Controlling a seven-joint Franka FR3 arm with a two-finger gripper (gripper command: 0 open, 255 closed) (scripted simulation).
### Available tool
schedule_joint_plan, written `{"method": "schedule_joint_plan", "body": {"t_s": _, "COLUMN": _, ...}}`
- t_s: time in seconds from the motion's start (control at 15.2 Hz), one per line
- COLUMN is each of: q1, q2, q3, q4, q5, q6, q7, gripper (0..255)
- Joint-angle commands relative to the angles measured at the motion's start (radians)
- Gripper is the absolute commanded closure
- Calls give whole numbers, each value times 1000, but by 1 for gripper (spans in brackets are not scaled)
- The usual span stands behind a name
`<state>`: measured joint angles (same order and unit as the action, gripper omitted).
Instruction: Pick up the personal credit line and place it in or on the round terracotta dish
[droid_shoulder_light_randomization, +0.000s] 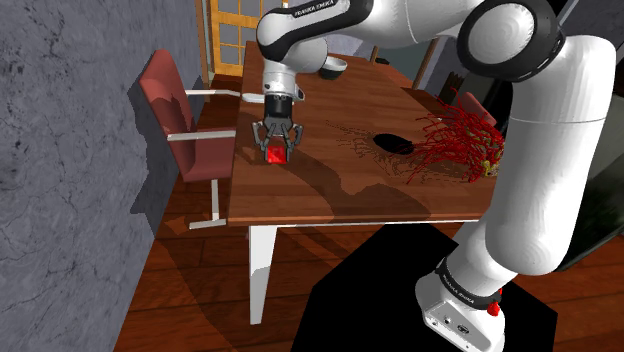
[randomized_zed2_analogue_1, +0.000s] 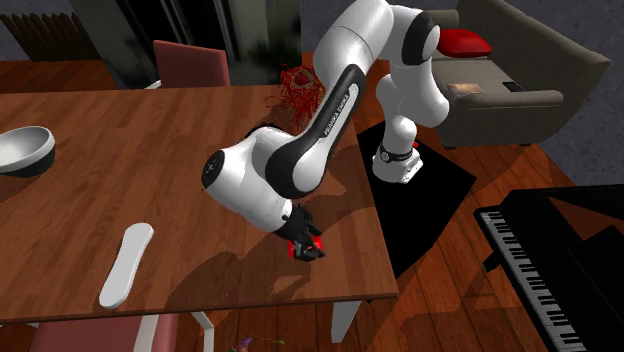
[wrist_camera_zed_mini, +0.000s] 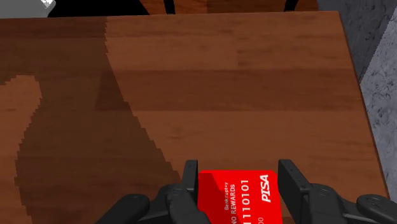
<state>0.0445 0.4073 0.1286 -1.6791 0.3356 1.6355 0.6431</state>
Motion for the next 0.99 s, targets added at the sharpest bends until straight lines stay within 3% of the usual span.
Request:
{"method": "schedule_joint_plan", "body": {"t_s": 0.0, "q1": -3, "q2": -11, "q3": 0, "q4": 11, "q5": 0, "q6": -22, "q7": 5, "gripper": 255}}
{"method": "schedule_joint_plan", "body": {"t_s": 0.73, "q1": -8, "q2": -51, "q3": 2, "q4": 89, "q5": 3, "q6": -134, "q7": 40, "gripper": 255}}
{"method": "schedule_joint_plan", "body": {"t_s": 0.92, "q1": -47, "q2": -108, "q3": -22, "q4": 14, "q5": -10, "q6": -138, "q7": -22, "gripper": 255}}
